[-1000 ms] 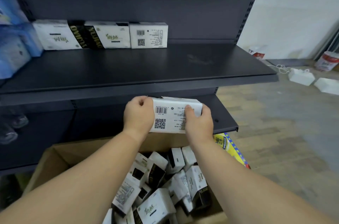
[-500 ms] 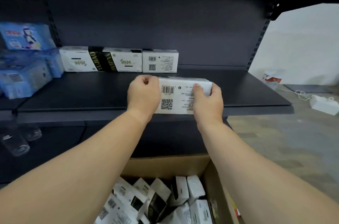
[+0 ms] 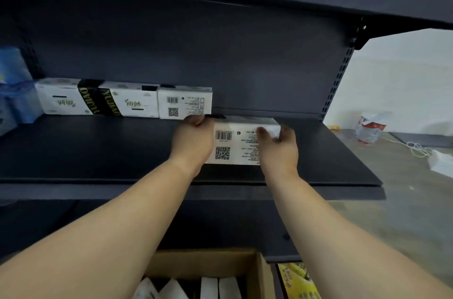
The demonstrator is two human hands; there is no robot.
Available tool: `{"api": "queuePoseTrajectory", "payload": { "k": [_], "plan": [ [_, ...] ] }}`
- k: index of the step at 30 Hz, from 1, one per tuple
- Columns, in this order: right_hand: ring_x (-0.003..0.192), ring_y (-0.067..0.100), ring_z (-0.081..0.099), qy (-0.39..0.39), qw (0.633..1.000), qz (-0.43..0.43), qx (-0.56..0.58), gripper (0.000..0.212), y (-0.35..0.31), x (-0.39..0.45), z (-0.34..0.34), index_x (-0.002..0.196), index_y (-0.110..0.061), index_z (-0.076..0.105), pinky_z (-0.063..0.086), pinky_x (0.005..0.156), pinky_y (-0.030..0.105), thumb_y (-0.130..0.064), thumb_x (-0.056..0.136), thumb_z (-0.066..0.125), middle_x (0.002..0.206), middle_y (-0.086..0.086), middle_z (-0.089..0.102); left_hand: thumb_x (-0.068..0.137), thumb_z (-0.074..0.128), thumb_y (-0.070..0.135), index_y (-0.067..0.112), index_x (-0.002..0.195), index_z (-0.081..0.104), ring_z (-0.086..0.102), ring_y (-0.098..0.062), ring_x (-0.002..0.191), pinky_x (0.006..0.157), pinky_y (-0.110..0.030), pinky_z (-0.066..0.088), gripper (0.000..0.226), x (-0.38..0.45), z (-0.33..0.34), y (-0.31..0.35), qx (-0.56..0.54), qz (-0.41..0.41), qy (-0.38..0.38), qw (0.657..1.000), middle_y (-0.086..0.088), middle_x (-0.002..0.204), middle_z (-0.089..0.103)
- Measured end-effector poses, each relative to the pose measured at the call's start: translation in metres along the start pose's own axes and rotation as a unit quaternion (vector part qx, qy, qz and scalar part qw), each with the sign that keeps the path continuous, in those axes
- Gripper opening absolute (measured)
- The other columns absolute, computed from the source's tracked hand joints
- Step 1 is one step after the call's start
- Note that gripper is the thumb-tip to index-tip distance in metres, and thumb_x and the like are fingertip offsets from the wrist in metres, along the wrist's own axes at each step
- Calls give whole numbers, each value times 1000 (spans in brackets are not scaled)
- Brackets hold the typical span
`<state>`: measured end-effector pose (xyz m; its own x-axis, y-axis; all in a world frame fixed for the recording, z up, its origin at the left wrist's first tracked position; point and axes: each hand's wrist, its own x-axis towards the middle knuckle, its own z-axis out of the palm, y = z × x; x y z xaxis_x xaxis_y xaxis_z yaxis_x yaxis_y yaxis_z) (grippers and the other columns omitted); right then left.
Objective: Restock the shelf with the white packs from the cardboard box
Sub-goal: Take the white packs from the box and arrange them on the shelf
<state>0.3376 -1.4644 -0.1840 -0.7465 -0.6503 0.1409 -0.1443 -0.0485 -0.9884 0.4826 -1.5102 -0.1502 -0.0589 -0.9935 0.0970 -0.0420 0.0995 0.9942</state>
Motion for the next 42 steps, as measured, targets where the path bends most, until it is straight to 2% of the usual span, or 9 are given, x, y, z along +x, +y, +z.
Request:
{"api": "queuePoseTrajectory", "payload": {
  "k": [3, 8, 13, 21, 25, 27, 33, 37, 42],
  "plan": [
    [81, 10, 57, -3, 1000, 9, -12, 42, 8, 20, -2, 133, -18, 47, 43, 72, 27, -30, 94, 60, 87, -15, 54, 95, 46, 19, 12, 81, 57, 64, -17, 79, 62, -24, 46, 19, 12, 16, -6, 15, -9, -11, 1000, -2, 80, 66],
    [73, 6, 56, -18, 999, 27, -23, 36, 18, 45, -5, 128, -17, 47, 47, 61, 26, -25, 95, 57, 83, -10, 57, 96, 44, 10, 17, 68, 50, 55, -5, 61, 43, -13, 40, 30, 24, 35, -12, 49, 1, -7, 999, 5, 67, 57],
    [75, 8, 58, -38, 998, 37, -33, 30, 19, 65, 0, 125, -19, 47, 47, 58, 27, -24, 96, 56, 88, -9, 57, 98, 47, 7, 27, 95, 52, 52, -2, 72, 55, -12, 41, 21, 40, 46, -13, 24, -2, 7, 1000, 15, 79, 53],
    [111, 31, 54, -33, 994, 43, -91, 32, 21, 92, 17, 119, -24, 50, 55, 82, 44, -35, 90, 56, 93, -6, 56, 96, 46, 1, 25, 72, 51, 51, 2, 64, 40, -4, 40, 35, 61, 53, -13, 24, -6, 3, 1000, 13, 74, 55],
    [109, 31, 55, -28, 994, 50, -91, 35, 22, 100, 24, 121, -27, 50, 56, 83, 49, -33, 88, 55, 97, -4, 58, 97, 48, 4, 14, 131, 57, 54, -4, 75, 41, -2, 39, 37, 72, 58, -14, 3, -27, 13, 1000, 2, 102, 60],
    [108, 32, 56, -26, 995, 56, -83, 38, 22, 102, 28, 122, -28, 50, 57, 80, 51, -35, 86, 55, 99, -2, 59, 97, 48, 5, 11, 136, 53, 55, -9, 80, 41, -1, 39, 41, 78, 60, -14, 9, -23, 14, 1000, -1, 108, 60],
    [107, 35, 56, -27, 994, 60, -87, 45, 21, 115, 43, 122, -31, 48, 57, 78, 54, -42, 79, 52, 100, -5, 61, 97, 46, 3, 26, 87, 51, 50, 3, 63, 43, -4, 40, 26, 96, 65, -17, 21, -11, -6, 1000, 15, 73, 53],
    [113, 32, 54, -23, 994, 52, -89, 40, 20, 129, 49, 130, -25, 49, 55, 83, 45, -32, 91, 55, 108, -1, 61, 97, 46, 5, 26, 71, 49, 54, -4, 66, 52, -15, 44, 34, 110, 69, -18, 44, -25, -6, 999, 13, 72, 56],
    [108, 30, 57, -36, 995, 57, -79, 42, 21, 143, 56, 134, -25, 48, 54, 71, 36, -30, 93, 56, 108, 2, 60, 97, 47, 6, 23, 70, 47, 50, -4, 61, 37, -6, 37, 31, 122, 73, -16, 45, -25, 4, 999, 8, 70, 54]
  ]
}}
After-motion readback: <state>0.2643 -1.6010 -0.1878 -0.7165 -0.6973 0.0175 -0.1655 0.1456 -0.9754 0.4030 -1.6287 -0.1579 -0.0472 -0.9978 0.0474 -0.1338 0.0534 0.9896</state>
